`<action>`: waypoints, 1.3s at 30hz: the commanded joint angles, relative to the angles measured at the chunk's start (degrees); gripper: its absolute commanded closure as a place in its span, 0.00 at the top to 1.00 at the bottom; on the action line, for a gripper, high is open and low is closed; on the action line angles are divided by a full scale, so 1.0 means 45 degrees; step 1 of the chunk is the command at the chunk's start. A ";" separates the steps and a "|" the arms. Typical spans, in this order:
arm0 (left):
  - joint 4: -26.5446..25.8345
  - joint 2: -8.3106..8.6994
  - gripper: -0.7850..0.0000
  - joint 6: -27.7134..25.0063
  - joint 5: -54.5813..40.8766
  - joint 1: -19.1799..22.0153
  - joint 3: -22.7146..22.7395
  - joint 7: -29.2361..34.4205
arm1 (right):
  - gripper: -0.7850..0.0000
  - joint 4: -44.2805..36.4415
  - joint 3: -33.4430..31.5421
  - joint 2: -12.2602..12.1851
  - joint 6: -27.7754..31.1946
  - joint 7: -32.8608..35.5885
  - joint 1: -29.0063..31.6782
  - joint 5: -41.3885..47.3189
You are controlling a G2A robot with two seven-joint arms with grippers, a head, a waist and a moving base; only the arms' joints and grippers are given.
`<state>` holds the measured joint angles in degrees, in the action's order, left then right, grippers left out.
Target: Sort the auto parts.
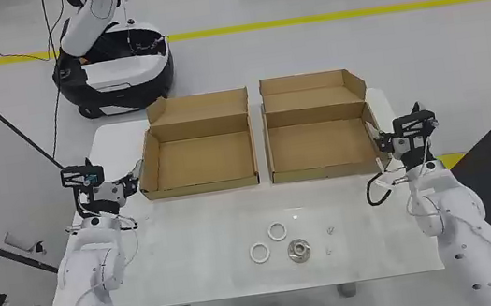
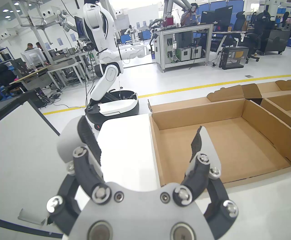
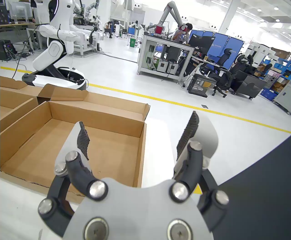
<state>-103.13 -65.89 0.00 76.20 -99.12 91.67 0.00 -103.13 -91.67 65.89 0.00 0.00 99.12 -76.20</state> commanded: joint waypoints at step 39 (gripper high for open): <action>0.0000 0.0000 1.00 0.0000 0.0000 0.0000 0.0000 0.0000 | 1.00 -0.7003 -0.3501 -0.1639 1.2889 0.8867 -0.0507 0.2632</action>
<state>-103.13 -65.89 0.00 76.20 -99.12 91.67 0.00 -134.64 -108.57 58.89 58.03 37.95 97.61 -65.14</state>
